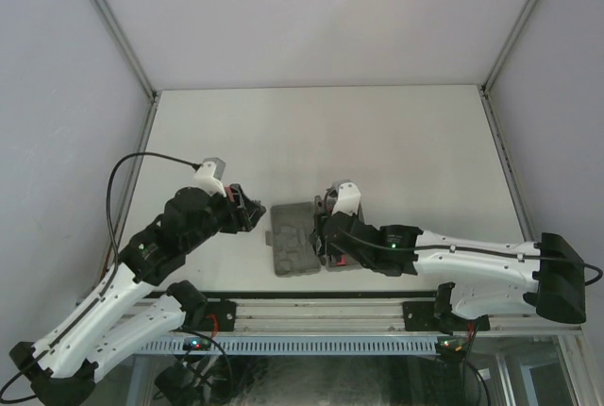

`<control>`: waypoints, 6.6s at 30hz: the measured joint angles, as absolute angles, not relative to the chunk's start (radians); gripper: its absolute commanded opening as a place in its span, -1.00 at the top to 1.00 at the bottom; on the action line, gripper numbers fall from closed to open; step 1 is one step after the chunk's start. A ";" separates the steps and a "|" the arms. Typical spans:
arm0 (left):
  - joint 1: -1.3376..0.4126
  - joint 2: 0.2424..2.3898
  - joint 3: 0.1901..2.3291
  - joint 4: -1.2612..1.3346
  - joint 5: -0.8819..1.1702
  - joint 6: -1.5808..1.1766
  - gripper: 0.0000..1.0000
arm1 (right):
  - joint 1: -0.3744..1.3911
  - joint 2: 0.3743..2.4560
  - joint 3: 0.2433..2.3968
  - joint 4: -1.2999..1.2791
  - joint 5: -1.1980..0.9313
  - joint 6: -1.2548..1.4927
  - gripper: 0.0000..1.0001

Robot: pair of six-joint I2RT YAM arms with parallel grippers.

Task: Sort the tools into containers
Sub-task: Place the pliers in the storage box.

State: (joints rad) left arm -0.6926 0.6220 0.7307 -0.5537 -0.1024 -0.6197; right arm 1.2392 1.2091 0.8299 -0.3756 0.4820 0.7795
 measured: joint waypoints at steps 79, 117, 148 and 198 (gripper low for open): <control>-0.669 0.727 0.846 -0.713 -0.188 -0.372 -0.26 | 0.902 1.488 0.896 -0.668 0.271 0.731 -0.25; -0.669 0.735 0.846 -0.713 -0.188 -0.372 -0.26 | 0.894 1.386 0.882 -0.741 0.292 0.691 0.71; -0.669 0.739 0.846 -0.713 -0.188 -0.372 -0.26 | 0.890 1.431 0.881 -0.754 0.260 0.687 0.79; -0.669 0.745 0.846 -0.712 -0.192 -0.379 -0.27 | 0.860 1.220 0.844 -0.699 0.281 0.621 0.10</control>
